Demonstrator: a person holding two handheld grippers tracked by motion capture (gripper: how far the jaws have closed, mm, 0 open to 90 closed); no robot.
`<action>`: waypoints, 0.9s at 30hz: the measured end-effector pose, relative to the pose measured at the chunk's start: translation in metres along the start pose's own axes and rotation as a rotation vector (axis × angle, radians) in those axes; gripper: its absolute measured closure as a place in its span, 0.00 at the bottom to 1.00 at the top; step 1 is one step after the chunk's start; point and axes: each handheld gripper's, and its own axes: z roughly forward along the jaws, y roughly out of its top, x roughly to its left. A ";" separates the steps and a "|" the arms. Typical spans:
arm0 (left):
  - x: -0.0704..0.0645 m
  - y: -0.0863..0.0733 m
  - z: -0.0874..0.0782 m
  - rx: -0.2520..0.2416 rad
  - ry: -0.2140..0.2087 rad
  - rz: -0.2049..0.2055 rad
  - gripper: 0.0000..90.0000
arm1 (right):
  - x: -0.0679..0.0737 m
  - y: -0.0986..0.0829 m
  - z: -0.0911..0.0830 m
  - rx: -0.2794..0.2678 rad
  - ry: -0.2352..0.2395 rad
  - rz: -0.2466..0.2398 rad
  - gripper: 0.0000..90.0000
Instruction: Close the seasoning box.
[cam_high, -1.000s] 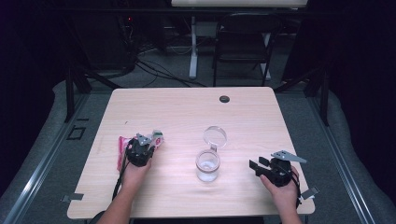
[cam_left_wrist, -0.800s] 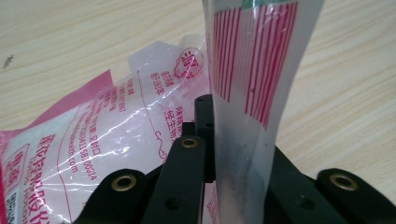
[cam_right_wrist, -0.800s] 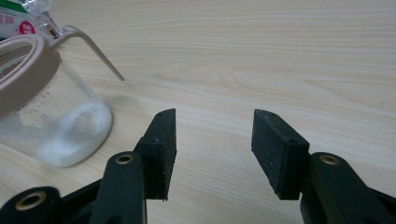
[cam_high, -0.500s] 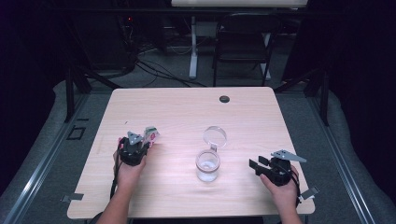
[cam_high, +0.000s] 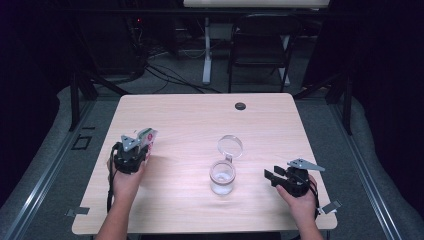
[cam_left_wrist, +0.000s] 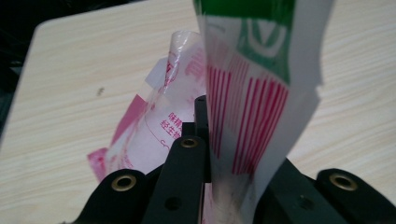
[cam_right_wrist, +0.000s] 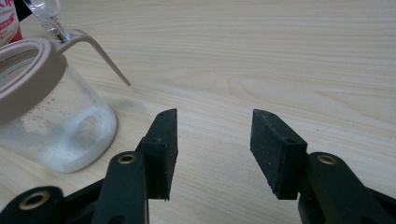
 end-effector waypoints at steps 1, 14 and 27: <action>0.003 0.002 -0.002 -0.001 0.008 0.001 1.00 | 0.000 0.000 0.000 -0.005 0.002 0.003 0.57; 0.055 0.024 -0.022 -0.013 0.033 -0.036 1.00 | 0.000 0.001 0.000 -0.005 0.005 0.003 0.57; 0.077 0.047 -0.037 -0.012 0.009 -0.024 1.00 | -0.001 0.000 0.000 -0.008 0.007 0.011 0.57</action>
